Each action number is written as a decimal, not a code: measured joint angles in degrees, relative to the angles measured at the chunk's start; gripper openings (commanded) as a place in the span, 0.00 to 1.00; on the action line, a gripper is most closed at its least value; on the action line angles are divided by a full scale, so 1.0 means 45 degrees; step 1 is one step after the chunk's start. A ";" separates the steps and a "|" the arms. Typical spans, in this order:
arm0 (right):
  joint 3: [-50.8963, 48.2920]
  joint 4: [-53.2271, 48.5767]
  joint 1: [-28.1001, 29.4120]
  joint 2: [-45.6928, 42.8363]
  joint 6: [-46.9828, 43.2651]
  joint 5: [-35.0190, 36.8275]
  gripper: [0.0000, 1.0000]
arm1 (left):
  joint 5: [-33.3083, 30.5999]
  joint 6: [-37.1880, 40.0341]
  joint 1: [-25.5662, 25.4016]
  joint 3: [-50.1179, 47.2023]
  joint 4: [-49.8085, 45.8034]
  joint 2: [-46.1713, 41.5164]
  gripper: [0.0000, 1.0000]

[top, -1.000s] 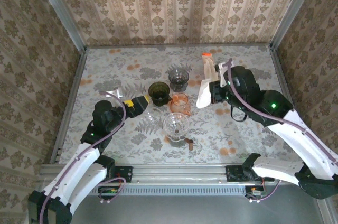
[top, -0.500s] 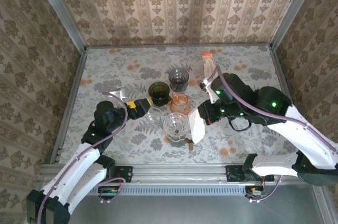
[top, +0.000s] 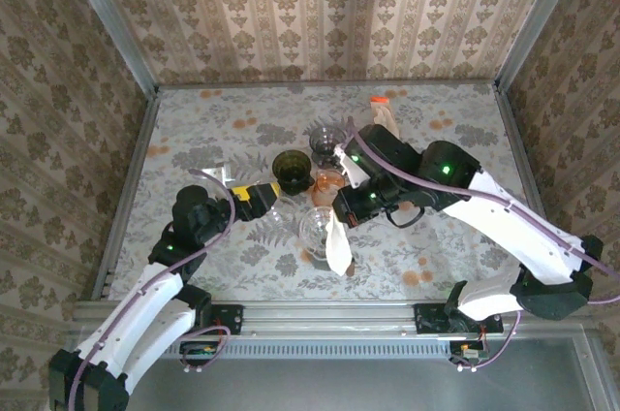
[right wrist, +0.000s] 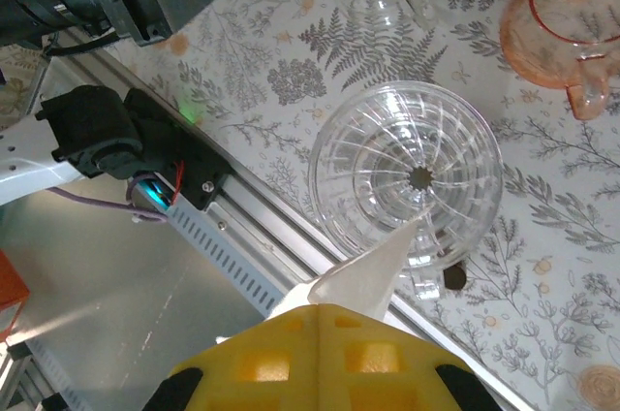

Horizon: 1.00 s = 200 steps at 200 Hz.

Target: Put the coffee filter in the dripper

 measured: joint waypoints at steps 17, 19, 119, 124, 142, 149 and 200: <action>0.0160 0.0010 -0.0204 0.0374 -0.0121 -0.0228 0.00 | 0.0107 0.0044 0.0000 0.0000 0.0005 -0.0097 0.98; 0.0160 0.0000 -0.0248 0.0423 -0.0136 -0.0233 0.00 | 0.0107 0.0044 0.0000 0.0000 0.0005 -0.0107 0.98; 0.0053 -0.0185 -0.1496 0.2035 -0.0189 -0.0253 0.00 | 0.0092 0.0952 -0.1632 0.0656 -0.1054 -0.0544 0.94; 0.0083 -0.0248 -0.1496 0.2127 -0.0180 -0.0146 0.00 | 0.0044 0.1049 -0.1783 0.0777 -0.1200 -0.0544 0.95; 0.0359 -0.0549 -0.1467 0.2482 -0.0117 0.0350 0.00 | -0.0189 0.1355 -0.2234 0.1180 -0.1549 -0.0495 0.95; 0.0505 -0.0661 -0.1438 0.2603 -0.0087 0.0573 0.00 | -0.0291 0.1481 -0.2395 0.1316 -0.1603 -0.0457 0.95; 0.1049 -0.1117 -0.0971 0.3007 0.0194 0.1928 0.00 | -0.0860 0.2108 -0.3298 0.1928 -0.2215 0.0068 0.90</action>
